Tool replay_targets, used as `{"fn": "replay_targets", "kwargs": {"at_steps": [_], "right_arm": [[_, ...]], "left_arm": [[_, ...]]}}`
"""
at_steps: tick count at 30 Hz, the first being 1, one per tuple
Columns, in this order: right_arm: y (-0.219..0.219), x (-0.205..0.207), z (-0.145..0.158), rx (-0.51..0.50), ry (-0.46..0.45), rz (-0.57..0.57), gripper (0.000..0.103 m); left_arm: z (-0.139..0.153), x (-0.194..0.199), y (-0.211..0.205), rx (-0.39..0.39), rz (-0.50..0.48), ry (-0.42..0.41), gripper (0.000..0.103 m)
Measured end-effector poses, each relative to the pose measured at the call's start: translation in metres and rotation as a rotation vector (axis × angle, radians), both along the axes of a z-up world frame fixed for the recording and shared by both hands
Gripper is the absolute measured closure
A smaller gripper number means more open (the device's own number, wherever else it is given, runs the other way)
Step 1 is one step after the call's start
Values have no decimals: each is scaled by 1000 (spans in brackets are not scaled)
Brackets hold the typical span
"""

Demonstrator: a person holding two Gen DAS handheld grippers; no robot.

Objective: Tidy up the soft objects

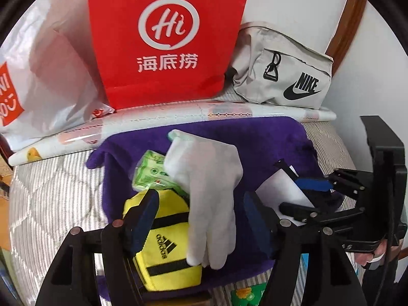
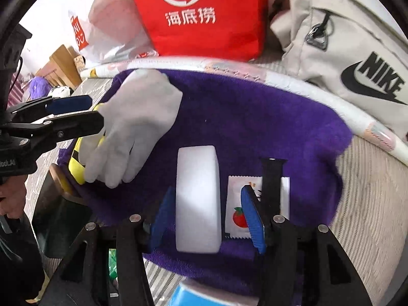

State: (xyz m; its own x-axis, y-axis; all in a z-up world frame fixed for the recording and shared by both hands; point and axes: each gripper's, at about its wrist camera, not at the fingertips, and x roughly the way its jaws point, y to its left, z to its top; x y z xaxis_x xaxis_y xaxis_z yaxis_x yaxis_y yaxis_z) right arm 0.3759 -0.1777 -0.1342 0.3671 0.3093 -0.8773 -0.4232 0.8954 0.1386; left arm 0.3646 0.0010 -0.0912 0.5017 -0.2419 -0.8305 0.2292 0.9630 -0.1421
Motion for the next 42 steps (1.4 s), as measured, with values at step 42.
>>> {"fn": "replay_targets", "kwargs": {"at_steps": [42], "right_arm": [[73,-181,-29,-74,-58,158,78]], "left_arm": [[-4,-238,102,-90,179,-79,36]]}}
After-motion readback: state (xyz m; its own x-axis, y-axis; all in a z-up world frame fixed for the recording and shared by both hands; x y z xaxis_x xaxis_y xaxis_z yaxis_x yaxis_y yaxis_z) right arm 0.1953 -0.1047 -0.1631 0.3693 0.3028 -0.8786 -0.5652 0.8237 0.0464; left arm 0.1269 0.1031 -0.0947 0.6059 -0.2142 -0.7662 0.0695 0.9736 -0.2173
